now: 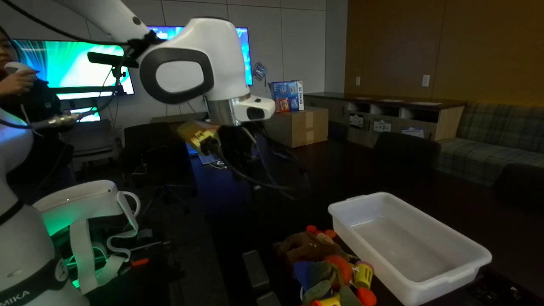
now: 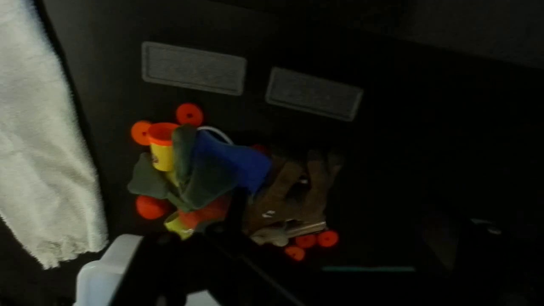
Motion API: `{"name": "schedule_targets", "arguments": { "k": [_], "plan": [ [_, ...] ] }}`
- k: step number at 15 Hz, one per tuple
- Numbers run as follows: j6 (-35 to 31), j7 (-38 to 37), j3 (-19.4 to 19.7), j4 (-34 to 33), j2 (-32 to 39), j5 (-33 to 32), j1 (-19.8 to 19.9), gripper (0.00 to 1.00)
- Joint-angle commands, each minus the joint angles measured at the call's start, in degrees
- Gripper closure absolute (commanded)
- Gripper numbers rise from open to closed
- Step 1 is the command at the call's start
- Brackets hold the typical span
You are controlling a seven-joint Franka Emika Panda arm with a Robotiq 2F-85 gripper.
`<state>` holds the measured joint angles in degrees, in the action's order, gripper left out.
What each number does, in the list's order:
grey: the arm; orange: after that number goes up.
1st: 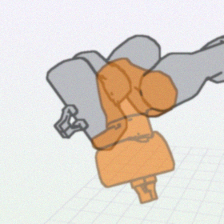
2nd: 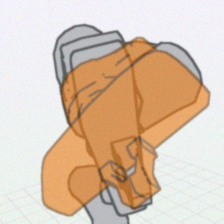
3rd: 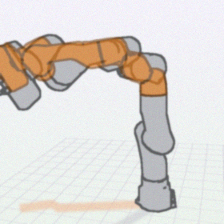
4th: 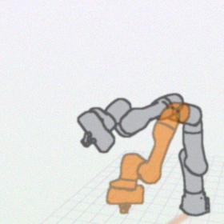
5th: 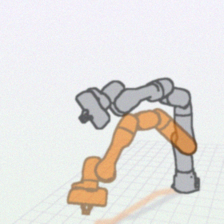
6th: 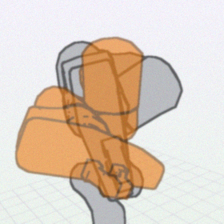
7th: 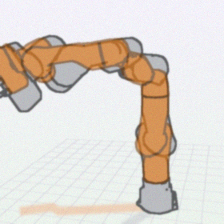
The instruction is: Use the towel sweep the things on the table to the left and then put the towel in the white bin
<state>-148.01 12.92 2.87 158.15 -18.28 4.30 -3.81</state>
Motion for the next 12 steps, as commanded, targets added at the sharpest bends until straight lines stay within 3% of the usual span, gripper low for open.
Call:
{"name": "schedule_targets", "arguments": {
  "k": [1,4,7,9,12],
  "plan": [
    [-12.66,5.88,3.94,-4.24,14.03,-5.56,4.85,0.00],
    [-22.40,9.44,6.35,-7.53,25.20,-10.56,8.94,0.00],
    [-29.20,14.46,7.08,-13.20,35.87,-8.48,12.44,0.00],
    [-32.34,16.35,4.29,-17.98,42.41,-6.84,17.37,0.00],
    [-36.24,10.87,1.52,-26.50,51.95,-9.65,24.26,0.00]
  ]
}}
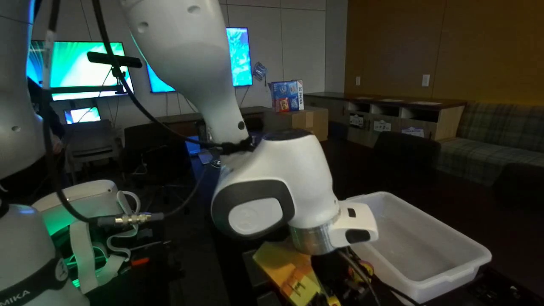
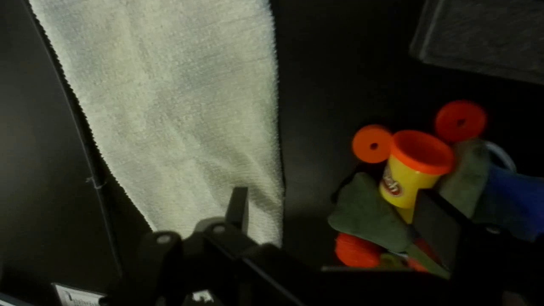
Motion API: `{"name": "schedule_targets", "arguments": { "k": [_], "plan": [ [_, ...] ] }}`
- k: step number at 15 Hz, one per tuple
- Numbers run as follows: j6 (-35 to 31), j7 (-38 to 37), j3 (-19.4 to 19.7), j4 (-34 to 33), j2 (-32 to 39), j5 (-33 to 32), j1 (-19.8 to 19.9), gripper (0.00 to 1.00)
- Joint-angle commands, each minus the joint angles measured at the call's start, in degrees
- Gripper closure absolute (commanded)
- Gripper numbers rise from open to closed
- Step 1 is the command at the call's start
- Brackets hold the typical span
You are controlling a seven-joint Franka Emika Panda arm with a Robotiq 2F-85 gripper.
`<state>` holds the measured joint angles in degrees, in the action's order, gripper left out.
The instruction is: Use the towel sweep the things on the table to the left and then put the towel in the white bin
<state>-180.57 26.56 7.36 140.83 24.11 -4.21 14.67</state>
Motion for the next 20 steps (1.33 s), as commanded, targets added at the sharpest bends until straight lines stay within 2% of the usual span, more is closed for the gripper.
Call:
{"name": "schedule_targets", "arguments": {
  "k": [1,5,7,9,12,15,16,17,19,20],
  "plan": [
    [-2.86,-3.63,-5.26,-12.76,12.39,-0.78,9.49,0.00],
    [-0.27,-7.56,-11.00,-25.55,23.22,0.39,18.24,0.00],
    [2.22,-8.83,-13.28,-31.58,27.75,0.79,21.18,0.00],
    [4.26,-9.98,-14.25,-36.94,31.98,1.25,22.18,0.00],
    [7.21,-11.62,-13.26,-43.39,36.71,1.95,21.03,0.00],
    [10.45,-12.94,-11.17,-46.95,38.58,2.27,19.05,0.00],
    [11.30,-13.03,-10.86,-47.78,39.04,2.30,18.71,0.03],
    [12.47,-12.49,-10.99,-47.55,38.73,2.16,18.85,0.25],
    [14.82,-12.23,-10.76,-47.42,38.15,2.30,18.44,0.29],
    [15.93,-11.82,-10.84,-46.87,37.45,2.28,18.48,0.34]
  ]
}}
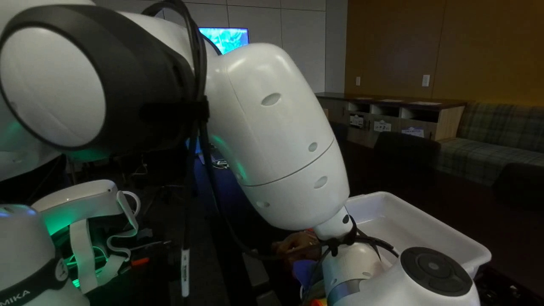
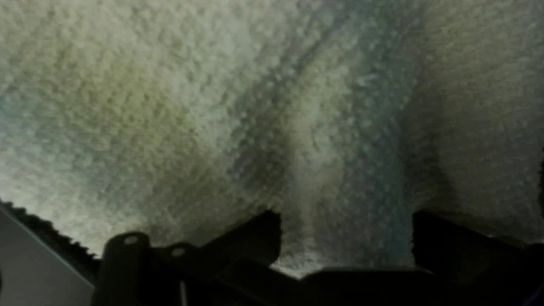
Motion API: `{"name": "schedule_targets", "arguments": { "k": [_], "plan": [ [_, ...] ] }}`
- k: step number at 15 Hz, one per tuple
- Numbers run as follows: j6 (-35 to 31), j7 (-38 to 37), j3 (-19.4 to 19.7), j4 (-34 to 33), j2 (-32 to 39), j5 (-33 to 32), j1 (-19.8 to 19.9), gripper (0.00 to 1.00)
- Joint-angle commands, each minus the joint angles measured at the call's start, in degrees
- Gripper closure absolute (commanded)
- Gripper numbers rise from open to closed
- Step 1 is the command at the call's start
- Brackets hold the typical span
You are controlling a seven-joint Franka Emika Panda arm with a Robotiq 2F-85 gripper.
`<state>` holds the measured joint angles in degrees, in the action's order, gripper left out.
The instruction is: Use the towel sweep the things on the table to the left and then put the towel in the white bin
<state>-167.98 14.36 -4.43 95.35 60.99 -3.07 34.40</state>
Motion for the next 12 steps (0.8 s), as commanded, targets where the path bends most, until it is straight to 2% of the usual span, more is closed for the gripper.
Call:
{"name": "schedule_targets", "arguments": {
  "k": [1,9,12],
  "plan": [
    [4.28,1.09,0.56,-0.62,-0.32,1.11,-0.90,0.43],
    [8.19,8.37,-2.43,10.46,-11.46,1.54,3.36,0.96],
    [8.77,11.78,-4.23,15.76,-17.09,2.21,6.42,0.93]
  ]
}}
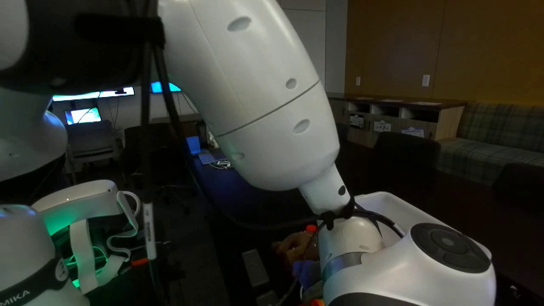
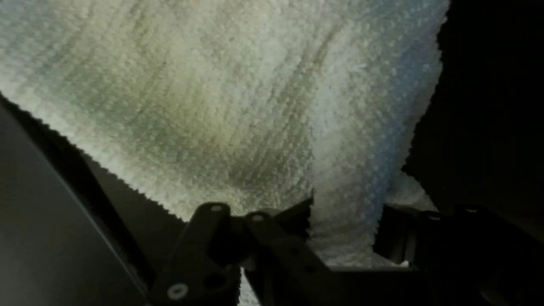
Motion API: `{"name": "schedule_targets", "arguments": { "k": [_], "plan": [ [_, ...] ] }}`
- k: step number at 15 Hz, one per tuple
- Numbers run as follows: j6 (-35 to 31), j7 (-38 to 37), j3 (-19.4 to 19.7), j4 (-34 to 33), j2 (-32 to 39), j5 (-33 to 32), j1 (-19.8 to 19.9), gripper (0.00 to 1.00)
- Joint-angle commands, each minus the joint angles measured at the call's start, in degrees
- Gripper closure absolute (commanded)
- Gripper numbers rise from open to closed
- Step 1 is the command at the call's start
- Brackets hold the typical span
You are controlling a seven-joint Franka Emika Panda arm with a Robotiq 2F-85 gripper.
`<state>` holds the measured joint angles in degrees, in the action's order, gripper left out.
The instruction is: Use the towel sweep the things on the table to the left and then put the towel in the white bin
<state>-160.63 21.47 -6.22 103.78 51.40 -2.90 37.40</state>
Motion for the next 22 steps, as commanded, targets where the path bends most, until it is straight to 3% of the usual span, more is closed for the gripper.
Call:
{"name": "schedule_targets", "arguments": {
  "k": [1,3,7,13,16,19,22],
  "plan": [
    [1.97,5.94,-3.23,8.88,-9.26,2.44,4.58,0.95],
    [3.67,8.48,-4.54,11.40,-12.49,3.46,6.69,1.00],
    [10.06,14.10,-5.30,16.79,-20.92,5.89,9.10,0.97],
    [15.19,16.31,1.50,24.72,-32.39,5.40,4.77,0.99],
    [16.03,14.85,6.68,27.55,-35.96,2.63,0.72,0.99],
    [16.11,13.71,11.53,29.98,-37.21,-1.45,-4.14,0.98],
    [15.50,14.52,13.44,31.60,-34.94,-3.35,-8.62,0.99]
  ]
}}
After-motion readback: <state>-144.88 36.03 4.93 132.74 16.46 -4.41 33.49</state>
